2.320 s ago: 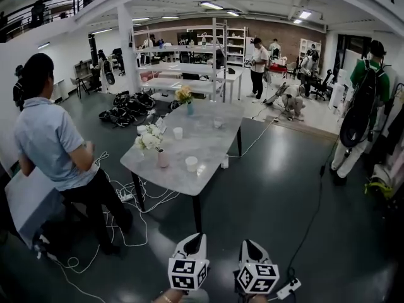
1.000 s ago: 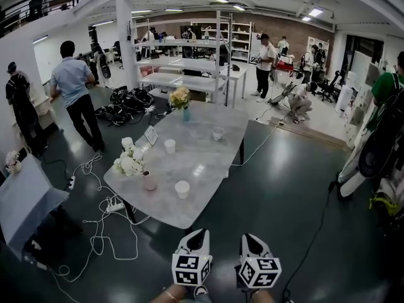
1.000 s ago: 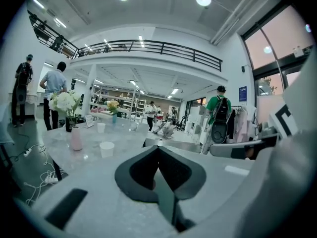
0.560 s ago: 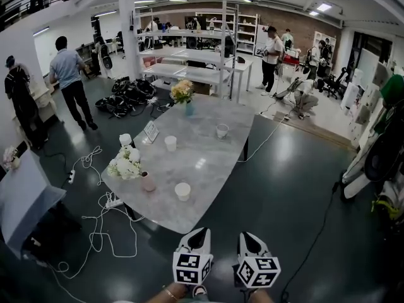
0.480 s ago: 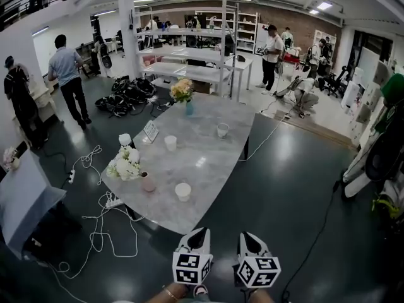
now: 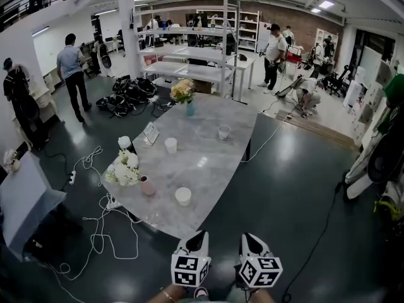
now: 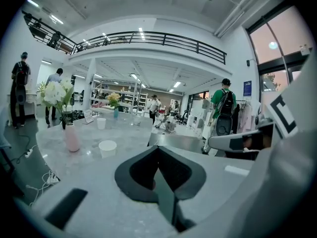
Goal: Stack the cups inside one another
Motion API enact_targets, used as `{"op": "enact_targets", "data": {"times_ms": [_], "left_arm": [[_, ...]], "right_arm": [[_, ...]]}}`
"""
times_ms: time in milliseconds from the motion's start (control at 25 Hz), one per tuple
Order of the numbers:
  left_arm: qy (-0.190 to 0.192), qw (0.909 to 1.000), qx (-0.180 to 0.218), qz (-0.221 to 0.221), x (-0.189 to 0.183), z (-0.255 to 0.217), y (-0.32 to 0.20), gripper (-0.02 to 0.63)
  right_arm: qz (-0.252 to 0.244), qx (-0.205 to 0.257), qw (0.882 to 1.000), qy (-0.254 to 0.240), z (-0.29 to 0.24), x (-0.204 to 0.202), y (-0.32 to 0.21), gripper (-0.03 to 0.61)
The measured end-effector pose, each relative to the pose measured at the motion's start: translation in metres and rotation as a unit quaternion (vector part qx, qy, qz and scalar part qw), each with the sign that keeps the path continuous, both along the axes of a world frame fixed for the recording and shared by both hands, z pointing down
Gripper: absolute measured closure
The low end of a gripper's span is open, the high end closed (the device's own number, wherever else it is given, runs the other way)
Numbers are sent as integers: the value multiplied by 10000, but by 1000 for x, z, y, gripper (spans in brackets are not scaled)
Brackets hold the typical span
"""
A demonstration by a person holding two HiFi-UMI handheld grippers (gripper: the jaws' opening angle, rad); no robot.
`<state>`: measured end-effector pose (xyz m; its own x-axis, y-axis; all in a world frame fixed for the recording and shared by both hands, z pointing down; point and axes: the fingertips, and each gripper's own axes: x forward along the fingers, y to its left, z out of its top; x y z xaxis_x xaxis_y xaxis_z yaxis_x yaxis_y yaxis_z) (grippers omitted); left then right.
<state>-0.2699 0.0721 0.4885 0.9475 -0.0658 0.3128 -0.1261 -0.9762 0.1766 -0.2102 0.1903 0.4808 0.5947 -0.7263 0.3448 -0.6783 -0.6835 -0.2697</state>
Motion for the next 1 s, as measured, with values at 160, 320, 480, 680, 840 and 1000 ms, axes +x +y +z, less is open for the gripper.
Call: {"op": "enact_targets", "data": {"times_ms": [160, 320, 480, 680, 840, 1000], "left_arm": [[-11, 10000, 40, -89, 17, 1, -6, 618], [-42, 9994, 59, -339, 38, 4, -15, 618], [-23, 9978, 24, -657, 72, 9, -22, 617], [75, 9949, -20, -1002, 117, 3, -24, 618], [32, 9926, -13, -1216, 143, 3, -23, 618], [-65, 9890, -4, -1480, 159, 4, -26, 617]], "right_arm": [[-63, 35, 10000, -20, 2, 23, -5, 572], [-286, 27, 9996, -39, 5, 55, -18, 572], [-638, 30, 9979, 72, 3, 95, -31, 572], [-1011, 32, 9947, 186, -4, 144, -41, 572], [-1201, 35, 9927, 137, -4, 177, -45, 572], [-1392, 87, 9902, 79, -4, 202, -51, 572]]}}
